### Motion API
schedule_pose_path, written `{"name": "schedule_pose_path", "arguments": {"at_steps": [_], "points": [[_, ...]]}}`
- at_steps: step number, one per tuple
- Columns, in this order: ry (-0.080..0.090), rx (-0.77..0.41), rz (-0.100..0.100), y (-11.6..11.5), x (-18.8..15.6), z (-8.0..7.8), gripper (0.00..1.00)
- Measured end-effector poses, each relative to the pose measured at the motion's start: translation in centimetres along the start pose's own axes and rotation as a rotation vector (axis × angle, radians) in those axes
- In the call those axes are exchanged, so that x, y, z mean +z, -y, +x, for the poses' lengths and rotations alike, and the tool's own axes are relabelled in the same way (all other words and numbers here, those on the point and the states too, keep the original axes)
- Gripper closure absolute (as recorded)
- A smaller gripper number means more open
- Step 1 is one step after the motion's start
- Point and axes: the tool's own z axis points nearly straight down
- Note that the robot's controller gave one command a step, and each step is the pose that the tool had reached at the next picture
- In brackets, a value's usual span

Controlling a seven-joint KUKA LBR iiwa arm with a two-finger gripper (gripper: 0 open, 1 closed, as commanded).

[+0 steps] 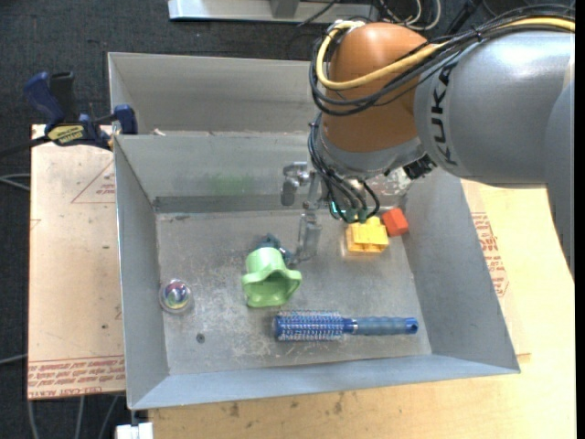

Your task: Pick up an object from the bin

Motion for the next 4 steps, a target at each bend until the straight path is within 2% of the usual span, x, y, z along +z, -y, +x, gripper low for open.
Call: {"name": "schedule_pose_path", "arguments": {"at_steps": [1,2,3,4], "points": [[-0.002,-0.009,0.001,0.2,10.3,4.5,0.00],[0.006,0.016,-0.001,-0.6,14.1,4.3,0.00],[0.008,0.019,-0.001,-0.5,13.9,4.2,1.00],[0.020,-0.146,-0.001,-2.9,1.0,-3.0,1.00]]}}
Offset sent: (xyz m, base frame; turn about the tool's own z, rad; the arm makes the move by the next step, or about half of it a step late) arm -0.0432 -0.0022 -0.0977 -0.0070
